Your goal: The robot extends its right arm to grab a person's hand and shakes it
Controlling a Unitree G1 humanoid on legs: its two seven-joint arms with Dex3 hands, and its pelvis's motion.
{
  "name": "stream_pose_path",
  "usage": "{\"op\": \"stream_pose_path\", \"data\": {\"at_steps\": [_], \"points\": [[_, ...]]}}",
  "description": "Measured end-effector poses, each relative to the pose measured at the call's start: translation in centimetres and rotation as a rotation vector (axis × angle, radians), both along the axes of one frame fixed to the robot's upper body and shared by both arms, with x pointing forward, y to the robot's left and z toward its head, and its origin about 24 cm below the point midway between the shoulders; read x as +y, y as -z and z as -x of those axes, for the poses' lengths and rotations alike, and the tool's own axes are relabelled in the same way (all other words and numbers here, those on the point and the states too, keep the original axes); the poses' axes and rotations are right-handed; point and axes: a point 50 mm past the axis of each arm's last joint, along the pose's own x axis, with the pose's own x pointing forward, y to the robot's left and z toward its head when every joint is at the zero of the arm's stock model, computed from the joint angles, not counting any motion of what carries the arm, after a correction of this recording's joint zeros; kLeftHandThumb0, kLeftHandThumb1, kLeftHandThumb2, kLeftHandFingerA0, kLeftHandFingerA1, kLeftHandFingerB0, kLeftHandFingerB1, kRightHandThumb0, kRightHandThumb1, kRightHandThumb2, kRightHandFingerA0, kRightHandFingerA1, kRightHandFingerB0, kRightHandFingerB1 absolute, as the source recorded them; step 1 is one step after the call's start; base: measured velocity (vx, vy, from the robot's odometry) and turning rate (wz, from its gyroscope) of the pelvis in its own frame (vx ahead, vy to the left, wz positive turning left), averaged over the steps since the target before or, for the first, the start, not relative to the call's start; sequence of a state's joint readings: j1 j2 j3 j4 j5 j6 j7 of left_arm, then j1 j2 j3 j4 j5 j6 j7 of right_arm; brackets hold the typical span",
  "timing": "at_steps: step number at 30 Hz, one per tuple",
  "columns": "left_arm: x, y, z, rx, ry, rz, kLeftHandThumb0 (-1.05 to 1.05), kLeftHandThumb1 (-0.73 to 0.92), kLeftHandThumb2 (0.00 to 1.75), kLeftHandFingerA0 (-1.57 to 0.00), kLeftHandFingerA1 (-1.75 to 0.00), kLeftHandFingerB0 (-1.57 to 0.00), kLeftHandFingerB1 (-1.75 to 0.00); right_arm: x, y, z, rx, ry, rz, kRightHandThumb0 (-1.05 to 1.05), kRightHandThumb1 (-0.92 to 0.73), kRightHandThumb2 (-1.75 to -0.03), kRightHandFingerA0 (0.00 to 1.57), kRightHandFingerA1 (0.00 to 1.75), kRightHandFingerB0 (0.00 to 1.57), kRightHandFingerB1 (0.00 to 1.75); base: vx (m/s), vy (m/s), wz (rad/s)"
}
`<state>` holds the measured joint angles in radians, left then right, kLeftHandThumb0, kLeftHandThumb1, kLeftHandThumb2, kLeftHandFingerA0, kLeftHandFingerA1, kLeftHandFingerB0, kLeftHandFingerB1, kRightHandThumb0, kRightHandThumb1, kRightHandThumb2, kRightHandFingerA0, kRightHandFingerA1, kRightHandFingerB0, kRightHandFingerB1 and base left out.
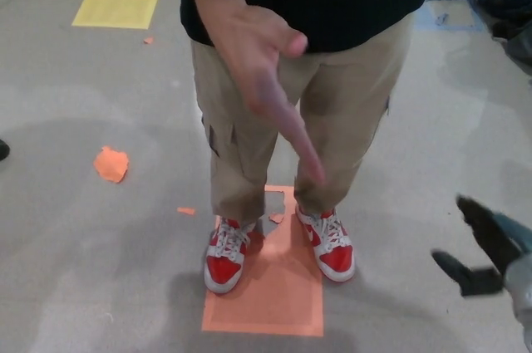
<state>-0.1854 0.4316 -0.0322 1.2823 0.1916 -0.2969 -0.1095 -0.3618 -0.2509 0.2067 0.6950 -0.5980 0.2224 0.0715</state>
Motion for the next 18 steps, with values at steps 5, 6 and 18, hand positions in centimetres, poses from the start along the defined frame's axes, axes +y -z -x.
{"op": "stream_pose_path", "data": {"at_steps": [5,6,18], "points": [[-0.1,-0.1,-0.3,-0.007,0.006,-0.001,-0.56,0.86,0.66,-0.36,-0.34,-0.26,-0.31,-2.2,3.4,2.3,0.163,0.093,0.011,-0.92,-0.73,-1.0,0.0,0.07,0.0,0.0,0.0,0.0,0.0],[-0.1,-0.1,-0.4,-0.008,0.007,-0.001,-0.56,0.85,0.65,-0.37,-0.35,-0.28,-0.32,-2.6,3.9,2.8,0.192,0.112,0.013,-0.93,-0.75,-1.01,0.0,0.06,0.0,0.0,0.0,0.0,0.0],[-0.2,-0.1,-0.5,-0.003,0.017,-0.007,-0.56,0.86,0.66,-0.35,-0.34,-0.26,-0.31,-6.8,8.5,10.3,0.503,0.326,-0.015,-0.88,-0.79,-1.09,0.0,0.11,0.0,0.1,0.0,0.0,0.0]]}}
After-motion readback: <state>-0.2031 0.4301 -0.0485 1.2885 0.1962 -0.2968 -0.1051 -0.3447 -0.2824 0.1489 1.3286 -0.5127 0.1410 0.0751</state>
